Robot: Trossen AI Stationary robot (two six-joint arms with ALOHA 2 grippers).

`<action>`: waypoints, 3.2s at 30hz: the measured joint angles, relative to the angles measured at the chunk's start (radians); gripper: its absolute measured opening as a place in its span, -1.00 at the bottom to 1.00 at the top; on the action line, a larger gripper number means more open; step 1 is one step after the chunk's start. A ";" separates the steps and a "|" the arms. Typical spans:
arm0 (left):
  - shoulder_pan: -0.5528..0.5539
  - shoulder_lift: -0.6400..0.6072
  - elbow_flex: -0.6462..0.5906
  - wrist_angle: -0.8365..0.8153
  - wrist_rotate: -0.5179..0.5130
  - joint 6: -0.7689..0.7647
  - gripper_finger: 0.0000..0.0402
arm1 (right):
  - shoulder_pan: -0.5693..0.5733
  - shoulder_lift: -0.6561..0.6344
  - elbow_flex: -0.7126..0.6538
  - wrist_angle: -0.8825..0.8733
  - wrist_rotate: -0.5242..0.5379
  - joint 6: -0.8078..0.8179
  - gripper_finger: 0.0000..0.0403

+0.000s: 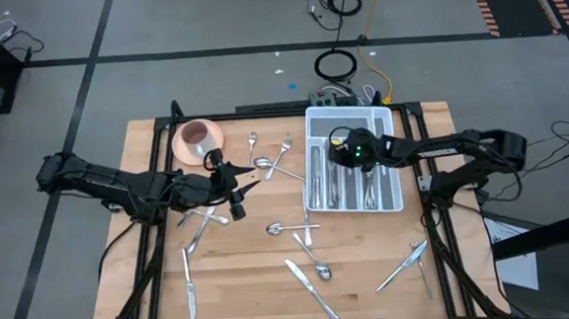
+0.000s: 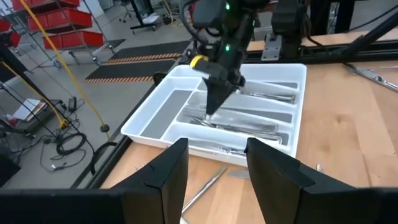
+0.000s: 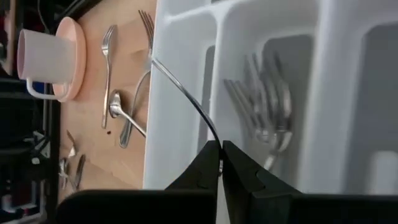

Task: Sort silverware
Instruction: Put the silver fork into the white silverware tray, then adjust the white silverware tray on the table

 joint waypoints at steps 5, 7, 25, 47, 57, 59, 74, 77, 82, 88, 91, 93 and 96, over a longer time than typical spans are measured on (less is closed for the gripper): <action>0.000 0.000 0.000 -0.005 0.000 0.002 -0.16 | 0.017 0.096 0.002 0.093 0.029 0.055 -1.00; 0.000 0.000 0.000 -0.007 0.000 0.004 -0.16 | 0.027 0.111 0.000 0.082 0.046 0.077 -1.00; 0.000 0.000 0.000 -0.046 -0.003 0.004 -0.16 | 0.028 0.109 0.003 0.026 0.034 0.032 -0.80; 0.000 0.000 0.000 -0.046 -0.003 -0.001 -0.16 | 0.088 -0.296 -0.001 -0.261 -0.151 -0.252 -0.64; 0.031 0.000 0.000 -0.046 -0.002 0.000 -0.16 | 0.454 -0.294 0.000 -0.426 -0.077 -0.178 -1.00; 0.047 0.000 0.000 -0.045 -0.002 0.000 -0.16 | 0.500 -0.277 0.018 -0.510 -0.008 -0.145 -1.00; 0.100 0.000 0.000 -0.013 -0.002 -0.001 -0.16 | 0.610 -0.245 0.165 -0.786 0.040 -0.325 -1.00; 0.100 0.000 0.000 -0.015 -0.003 -0.001 -0.16 | 0.620 -0.210 0.164 -0.865 -0.009 -0.326 -1.00; 0.100 0.000 0.000 -0.015 -0.002 -0.001 -0.16 | 0.635 -0.157 0.164 -0.884 -0.058 -0.353 -1.00; 0.100 0.000 0.000 -0.016 -0.002 -0.001 -0.16 | 0.631 -0.098 0.164 -0.998 -0.053 -0.351 -1.00; 0.100 0.000 0.000 -0.016 -0.002 -0.001 -0.16 | 0.626 -0.075 0.164 -1.043 -0.059 -0.330 -1.00; 0.100 0.000 0.000 -0.015 -0.002 -0.001 -0.16 | 0.625 -0.069 0.165 -1.048 -0.055 -0.316 -1.00; 0.100 0.000 0.000 -0.016 -0.002 -0.001 -0.16 | 0.625 -0.069 0.165 -1.058 -0.036 -0.269 -1.00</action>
